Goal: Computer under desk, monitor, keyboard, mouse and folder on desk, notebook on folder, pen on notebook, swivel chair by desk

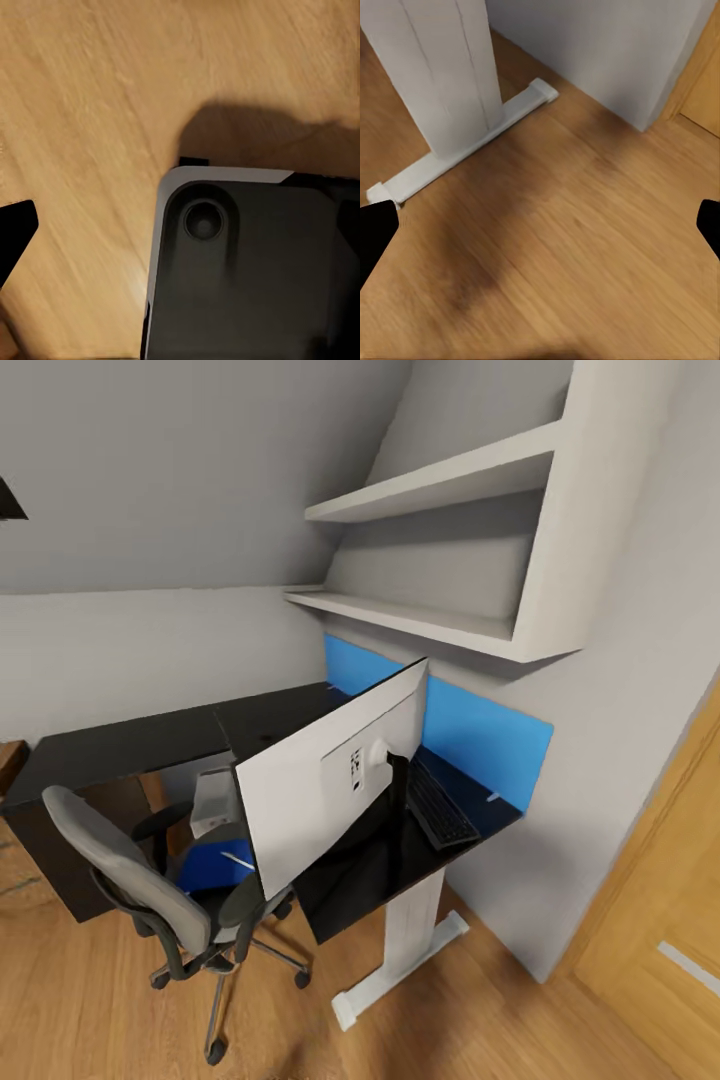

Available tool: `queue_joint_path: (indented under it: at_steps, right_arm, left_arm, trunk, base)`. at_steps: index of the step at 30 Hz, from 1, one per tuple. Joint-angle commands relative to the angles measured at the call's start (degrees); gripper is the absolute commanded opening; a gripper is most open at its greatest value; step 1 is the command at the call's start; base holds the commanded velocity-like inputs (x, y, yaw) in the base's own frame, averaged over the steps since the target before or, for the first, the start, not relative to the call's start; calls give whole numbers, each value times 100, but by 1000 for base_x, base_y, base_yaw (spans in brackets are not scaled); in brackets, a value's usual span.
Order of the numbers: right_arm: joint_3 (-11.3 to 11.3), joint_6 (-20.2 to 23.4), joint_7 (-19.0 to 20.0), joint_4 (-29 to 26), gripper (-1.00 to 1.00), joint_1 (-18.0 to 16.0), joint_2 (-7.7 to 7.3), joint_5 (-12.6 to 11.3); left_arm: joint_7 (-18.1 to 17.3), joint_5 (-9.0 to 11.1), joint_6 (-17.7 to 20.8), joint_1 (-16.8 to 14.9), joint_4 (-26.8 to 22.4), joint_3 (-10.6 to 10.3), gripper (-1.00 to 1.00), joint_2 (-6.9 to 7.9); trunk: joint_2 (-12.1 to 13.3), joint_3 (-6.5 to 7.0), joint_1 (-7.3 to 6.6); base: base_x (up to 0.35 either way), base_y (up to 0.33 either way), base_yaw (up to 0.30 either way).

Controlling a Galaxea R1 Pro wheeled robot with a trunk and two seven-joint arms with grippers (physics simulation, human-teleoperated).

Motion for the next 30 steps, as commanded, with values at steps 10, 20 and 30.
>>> queue_joint_path:
  at_steps: [10,20,30]
  right_arm:
    - [4,-12,-3,2,100,-3,0,-8]
    - [4,2,-3,2,100,-3,0,-8]
    - [4,-3,-2,2,100,-3,0,-8]
  left_arm:
    - [0,0,-10,1,-6,20,100,-1]
    - [-1,0,-10,1,-4,20,100,-1]
    - [-3,0,-10,1,-6,20,100,-1]
  trunk:
    - [-5,-26,1]
    - [-5,-45,1]
    - [-5,-65,1]
  base:
    - [0,0,279]
    - [0,0,279]
    - [0,0,279]
